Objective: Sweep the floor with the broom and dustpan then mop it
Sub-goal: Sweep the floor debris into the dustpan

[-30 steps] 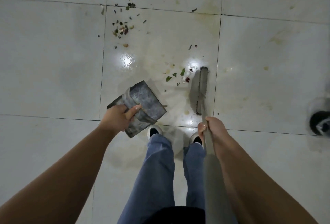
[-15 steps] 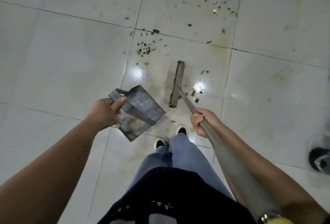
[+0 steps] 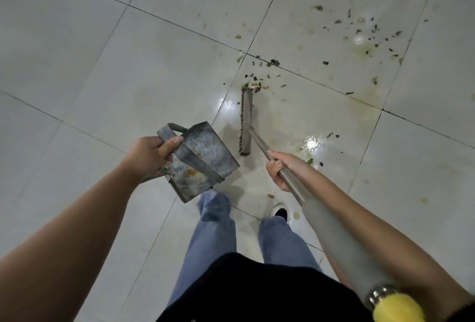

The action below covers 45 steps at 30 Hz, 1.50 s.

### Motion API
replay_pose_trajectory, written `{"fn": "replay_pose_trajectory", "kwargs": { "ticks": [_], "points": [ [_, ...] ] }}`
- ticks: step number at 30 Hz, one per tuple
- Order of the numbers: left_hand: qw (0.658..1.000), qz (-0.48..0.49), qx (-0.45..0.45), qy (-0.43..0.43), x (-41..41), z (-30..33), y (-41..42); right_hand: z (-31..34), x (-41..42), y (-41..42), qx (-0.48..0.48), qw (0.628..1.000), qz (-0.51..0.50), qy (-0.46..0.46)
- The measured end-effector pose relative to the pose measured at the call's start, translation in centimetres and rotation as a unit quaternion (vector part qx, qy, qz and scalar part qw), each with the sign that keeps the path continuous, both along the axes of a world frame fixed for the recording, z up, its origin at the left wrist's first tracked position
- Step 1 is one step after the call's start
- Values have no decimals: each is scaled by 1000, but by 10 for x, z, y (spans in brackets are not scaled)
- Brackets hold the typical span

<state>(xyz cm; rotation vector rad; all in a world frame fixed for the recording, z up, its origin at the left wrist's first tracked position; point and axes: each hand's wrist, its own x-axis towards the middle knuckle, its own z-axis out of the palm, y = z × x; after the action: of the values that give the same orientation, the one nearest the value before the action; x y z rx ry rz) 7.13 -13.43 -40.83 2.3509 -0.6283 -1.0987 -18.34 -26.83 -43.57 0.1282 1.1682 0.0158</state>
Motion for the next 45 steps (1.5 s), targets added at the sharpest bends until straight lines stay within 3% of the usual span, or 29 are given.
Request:
{"fn": "replay_pose_trajectory", "kwargs": {
  "ticks": [6,12,14,18,23,27,29,45],
  "points": [
    [998,-47,46,-8,77,-19,-5,-17,66,-19,-70,980,125,140],
    [997,-59,52,-1,141,-29,-20,-30,116,-41,-80,978,111,156],
    [995,-68,66,-11,155,-34,-32,-34,125,-45,-88,968,164,166],
    [990,-94,101,-33,180,-47,-64,-50,150,-63,-127,897,363,217],
    [992,-58,105,-43,215,-67,-104,-79,173,-110,-206,860,401,240],
    [994,-53,81,-55,245,-79,-146,-90,185,-163,-259,791,507,224],
    [995,-52,71,-51,256,-84,-166,-93,198,-192,-271,778,523,220],
    [992,-118,40,19,379,-126,-293,-149,370,-296,-243,868,365,234]
  ]
}}
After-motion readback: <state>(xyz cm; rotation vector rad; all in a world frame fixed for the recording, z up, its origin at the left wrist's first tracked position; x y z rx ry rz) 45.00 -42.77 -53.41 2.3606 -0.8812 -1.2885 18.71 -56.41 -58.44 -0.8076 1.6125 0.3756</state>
